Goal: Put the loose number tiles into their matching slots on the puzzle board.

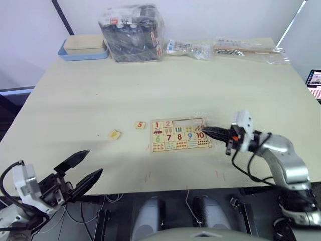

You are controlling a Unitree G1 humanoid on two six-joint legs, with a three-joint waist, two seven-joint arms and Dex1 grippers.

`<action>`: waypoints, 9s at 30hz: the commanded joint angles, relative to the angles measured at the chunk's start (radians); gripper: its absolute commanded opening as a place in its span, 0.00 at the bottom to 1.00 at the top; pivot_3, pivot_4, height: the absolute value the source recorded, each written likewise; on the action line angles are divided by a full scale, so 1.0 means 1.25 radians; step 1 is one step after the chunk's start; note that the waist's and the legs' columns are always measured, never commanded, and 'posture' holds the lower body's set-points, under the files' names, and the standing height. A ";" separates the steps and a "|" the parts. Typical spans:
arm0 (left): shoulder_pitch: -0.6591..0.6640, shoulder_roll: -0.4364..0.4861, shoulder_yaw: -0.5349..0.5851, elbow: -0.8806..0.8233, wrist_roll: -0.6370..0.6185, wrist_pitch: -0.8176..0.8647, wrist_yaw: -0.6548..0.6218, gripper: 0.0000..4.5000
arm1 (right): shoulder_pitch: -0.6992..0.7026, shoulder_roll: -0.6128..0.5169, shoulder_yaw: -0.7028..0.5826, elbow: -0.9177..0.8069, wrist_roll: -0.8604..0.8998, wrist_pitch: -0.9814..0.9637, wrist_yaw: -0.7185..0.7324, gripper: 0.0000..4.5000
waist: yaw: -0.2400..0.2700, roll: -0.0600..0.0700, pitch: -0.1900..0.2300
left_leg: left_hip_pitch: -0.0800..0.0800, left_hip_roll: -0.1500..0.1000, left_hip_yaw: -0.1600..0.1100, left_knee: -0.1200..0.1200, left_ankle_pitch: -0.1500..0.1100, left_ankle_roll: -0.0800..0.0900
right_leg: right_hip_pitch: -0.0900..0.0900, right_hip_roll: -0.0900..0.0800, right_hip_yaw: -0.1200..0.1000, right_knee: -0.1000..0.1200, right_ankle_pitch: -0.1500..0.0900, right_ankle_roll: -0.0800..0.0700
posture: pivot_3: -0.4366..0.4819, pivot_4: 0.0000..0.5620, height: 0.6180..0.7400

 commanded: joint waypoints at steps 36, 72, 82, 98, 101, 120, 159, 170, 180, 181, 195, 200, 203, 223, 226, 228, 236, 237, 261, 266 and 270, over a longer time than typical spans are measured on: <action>-0.048 0.042 -0.007 0.078 0.050 -0.002 -0.009 1.00 | 0.409 -0.128 -0.382 0.129 0.167 -0.235 0.058 0.99 | 0.015 -0.001 -0.001 | 0.001 0.002 0.002 0.000 0.000 0.000 | 0.000 0.001 0.002 0.000 -0.002 0.003 | 0.48 0.27 1.00; -0.083 0.108 -0.069 -0.007 -0.006 0.047 -0.172 1.00 | 0.063 -0.317 -0.105 0.285 0.038 -0.062 0.055 0.99 | 0.016 -0.001 -0.001 | 0.001 0.001 0.003 0.000 0.000 0.000 | 0.000 0.003 0.003 0.000 0.000 0.000 | 0.48 0.27 1.00; -0.094 0.107 -0.083 -0.035 -0.018 0.060 -0.180 1.00 | -0.027 -0.331 -0.042 0.398 -0.010 -0.077 0.092 0.99 | 0.015 -0.001 -0.001 | 0.001 0.001 0.003 0.001 0.000 0.001 | 0.000 0.004 0.004 0.000 0.000 0.000 | 0.48 0.27 1.00; -0.103 0.095 -0.089 -0.022 -0.001 0.053 -0.175 1.00 | -0.002 -0.301 -0.038 0.415 -0.031 -0.150 0.073 0.42 | 0.015 -0.002 -0.002 | 0.002 0.002 0.004 0.001 0.000 0.000 | 0.002 0.006 0.006 0.000 0.000 0.000 | 0.48 0.27 1.00; -0.102 0.094 -0.088 -0.022 0.000 0.054 -0.174 1.00 | -0.004 -0.298 -0.037 0.415 -0.032 -0.150 0.065 0.19 | 0.015 -0.002 -0.002 | 0.002 0.003 0.004 0.001 0.000 0.000 | 0.002 0.006 0.006 0.000 0.000 0.000 | 0.48 0.27 1.00; -0.070 0.054 -0.058 -0.049 -0.014 0.044 -0.107 1.00 | -0.492 -0.367 0.273 0.130 -0.060 0.312 0.146 0.19 | 0.011 0.000 -0.001 | 0.002 0.004 0.005 0.001 0.000 0.000 | -0.001 0.006 0.007 0.000 0.000 -0.001 | 0.48 0.27 1.00; 0.037 -0.011 -0.013 -0.101 -0.021 -0.003 -0.048 1.00 | -0.981 0.192 0.617 0.883 -0.436 0.040 0.231 0.19 | -0.013 0.001 0.000 | 0.000 0.003 0.004 0.000 0.001 -0.001 | -0.002 0.006 0.005 0.000 0.001 -0.001 | 0.48 0.27 1.00; 0.043 -0.017 -0.019 -0.104 -0.018 -0.003 -0.044 1.00 | -0.982 0.225 0.589 0.937 -0.466 0.030 0.222 0.19 | -0.025 0.001 0.000 | 0.000 0.003 0.004 0.000 0.001 -0.001 | -0.002 0.006 0.005 0.000 0.001 -0.001 | 0.48 0.27 1.00; 0.046 -0.021 -0.027 -0.108 -0.013 -0.005 -0.040 1.00 | -0.980 0.236 0.578 0.951 -0.487 0.025 0.220 0.19 | -0.028 0.002 0.000 | 0.000 0.003 0.004 0.000 0.001 -0.001 | -0.002 0.006 0.005 0.000 0.001 -0.001 | 0.48 0.27 1.00; 0.046 -0.021 -0.027 -0.108 -0.013 -0.005 -0.040 1.00 | -0.979 0.237 0.577 0.952 -0.489 0.025 0.220 0.19 | -0.029 0.002 0.000 | 0.000 0.003 0.004 0.000 0.001 -0.001 | -0.002 0.005 0.005 0.000 0.001 -0.001 | 0.48 0.27 1.00; 0.048 -0.026 -0.034 -0.110 -0.010 -0.007 -0.038 1.00 | -0.976 0.251 0.562 0.949 -0.502 0.029 0.225 0.19 | -0.029 0.002 0.001 | 0.000 0.003 0.004 0.000 0.001 -0.001 | -0.002 0.005 0.005 0.000 0.001 -0.002 | 0.48 0.27 1.00; 0.053 -0.026 -0.033 -0.110 -0.011 -0.010 -0.039 1.00 | -0.974 0.254 0.561 0.947 -0.504 0.030 0.227 0.19 | -0.029 0.003 0.001 | 0.000 0.003 0.003 0.000 0.001 -0.001 | -0.002 0.005 0.005 0.001 0.001 -0.002 | 0.48 0.27 1.00; 0.053 -0.025 -0.035 -0.110 -0.011 -0.011 -0.037 1.00 | -0.974 0.257 0.559 0.948 -0.503 0.031 0.227 0.19 | -0.029 0.003 0.001 | 0.000 0.003 0.004 0.000 0.000 -0.001 | -0.002 0.005 0.005 0.000 0.001 -0.002 | 0.48 0.27 1.00; 0.054 -0.025 -0.041 -0.099 -0.010 -0.023 -0.040 1.00 | -0.957 0.197 0.500 0.870 -0.452 0.006 0.268 0.86 | -0.029 0.004 0.002 | 0.000 0.002 0.003 -0.001 0.000 -0.001 | -0.002 0.003 0.005 0.000 0.001 -0.002 | 0.48 0.27 1.00; 0.053 -0.026 -0.040 -0.098 -0.011 -0.024 -0.038 1.00 | -0.926 0.181 0.447 0.852 -0.405 -0.021 0.271 0.86 | -0.029 0.004 0.002 | 0.000 0.002 0.003 -0.001 0.000 -0.001 | -0.002 0.003 0.004 0.000 0.001 -0.002 | 0.48 0.27 1.00; 0.052 -0.027 -0.041 -0.097 -0.011 -0.025 -0.038 1.00 | -0.905 0.170 0.427 0.860 -0.396 -0.047 0.255 0.86 | -0.028 0.003 0.002 | 0.000 0.002 0.003 -0.001 0.000 -0.001 | -0.002 0.003 0.004 0.000 0.001 -0.002 | 0.48 0.27 1.00; 0.046 -0.024 -0.041 -0.093 -0.012 -0.022 -0.037 1.00 | -0.861 0.184 0.372 0.920 -0.373 -0.110 0.173 0.31 | -0.029 0.002 0.001 | 0.000 0.002 0.003 -0.001 0.000 -0.001 | -0.002 0.003 0.004 0.000 0.001 -0.002 | 0.48 0.27 1.00; 0.044 -0.022 -0.041 -0.091 -0.012 -0.021 -0.039 1.00 | -0.860 0.188 0.368 0.930 -0.374 -0.115 0.160 0.21 | -0.029 0.002 0.001 | 0.000 0.002 0.003 -0.001 0.000 -0.001 | -0.002 0.003 0.004 0.000 0.001 -0.002 | 0.48 0.27 1.00; 0.031 -0.012 -0.040 -0.085 -0.010 -0.019 -0.043 1.00 | -0.854 0.203 0.381 0.993 -0.407 -0.153 0.110 0.00 | -0.029 0.002 0.001 | 0.000 0.002 0.003 -0.001 0.000 -0.001 | -0.002 0.003 0.004 0.000 0.001 -0.002 | 0.48 0.27 1.00; 0.030 -0.012 -0.039 -0.083 -0.010 -0.020 -0.043 1.00 | -0.853 0.203 0.385 0.993 -0.414 -0.149 0.117 0.00 | -0.029 0.002 0.001 | 0.000 0.002 0.003 -0.001 0.000 -0.001 | -0.002 0.003 0.004 0.000 0.001 -0.002 | 0.48 0.27 1.00; 0.030 -0.011 -0.036 -0.078 -0.009 -0.022 -0.047 1.00 | -0.851 0.206 0.386 0.992 -0.417 -0.150 0.118 0.00 | -0.029 0.002 0.001 | 0.000 0.002 0.003 -0.001 0.000 -0.001 | -0.002 0.003 0.004 0.000 0.001 -0.002 | 0.48 0.27 1.00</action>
